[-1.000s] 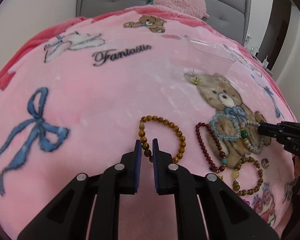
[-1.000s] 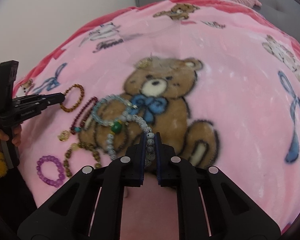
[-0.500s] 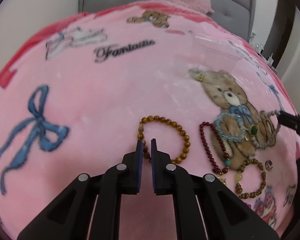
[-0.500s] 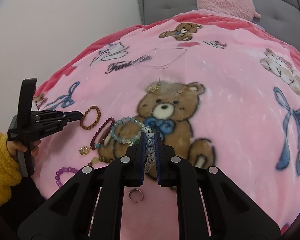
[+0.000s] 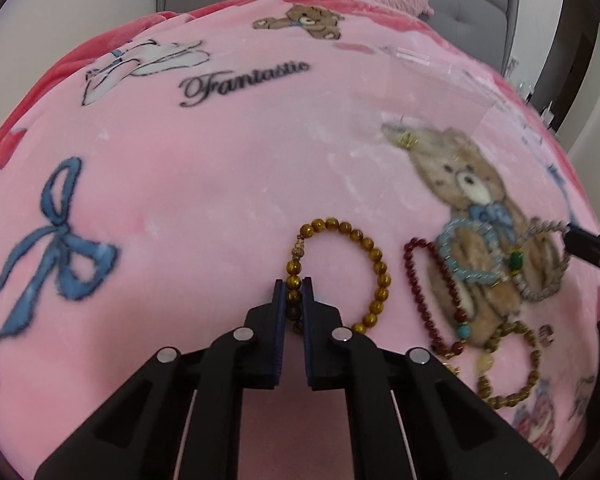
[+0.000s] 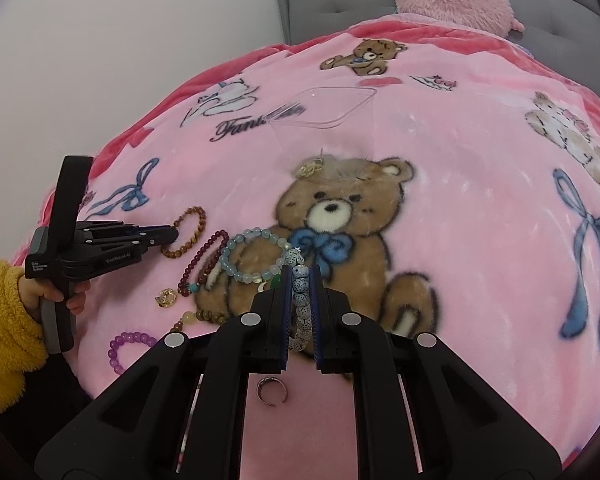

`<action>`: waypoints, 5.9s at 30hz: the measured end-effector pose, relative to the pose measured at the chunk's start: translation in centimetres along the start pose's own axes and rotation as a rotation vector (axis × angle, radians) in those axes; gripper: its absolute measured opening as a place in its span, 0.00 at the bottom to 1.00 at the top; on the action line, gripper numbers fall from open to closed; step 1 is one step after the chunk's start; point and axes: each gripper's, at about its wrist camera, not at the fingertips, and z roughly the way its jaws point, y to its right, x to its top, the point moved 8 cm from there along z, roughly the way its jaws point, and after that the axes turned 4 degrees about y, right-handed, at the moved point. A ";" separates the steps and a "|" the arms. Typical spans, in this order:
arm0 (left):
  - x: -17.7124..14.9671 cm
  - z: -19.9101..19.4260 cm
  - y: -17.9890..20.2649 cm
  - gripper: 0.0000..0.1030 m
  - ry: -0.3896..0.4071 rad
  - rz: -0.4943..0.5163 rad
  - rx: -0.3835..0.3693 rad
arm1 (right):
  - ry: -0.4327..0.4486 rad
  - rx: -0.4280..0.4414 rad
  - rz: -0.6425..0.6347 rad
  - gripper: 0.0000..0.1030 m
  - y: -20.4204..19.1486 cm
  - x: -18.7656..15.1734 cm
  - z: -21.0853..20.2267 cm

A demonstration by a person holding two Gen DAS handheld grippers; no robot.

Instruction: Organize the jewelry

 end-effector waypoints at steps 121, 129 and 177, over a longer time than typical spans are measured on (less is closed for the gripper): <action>8.6 -5.6 5.0 0.79 0.248 0.117 -0.213 | -0.012 0.028 -0.126 0.45 -0.5 6.1 -2.4; 2.0 -5.1 6.2 0.79 0.130 0.212 -0.194 | -0.137 0.062 -0.080 0.44 -3.0 -0.7 -3.0; 1.1 -4.2 7.6 0.05 0.112 0.158 -0.233 | -0.168 0.046 -0.017 0.09 -2.8 -2.8 -2.0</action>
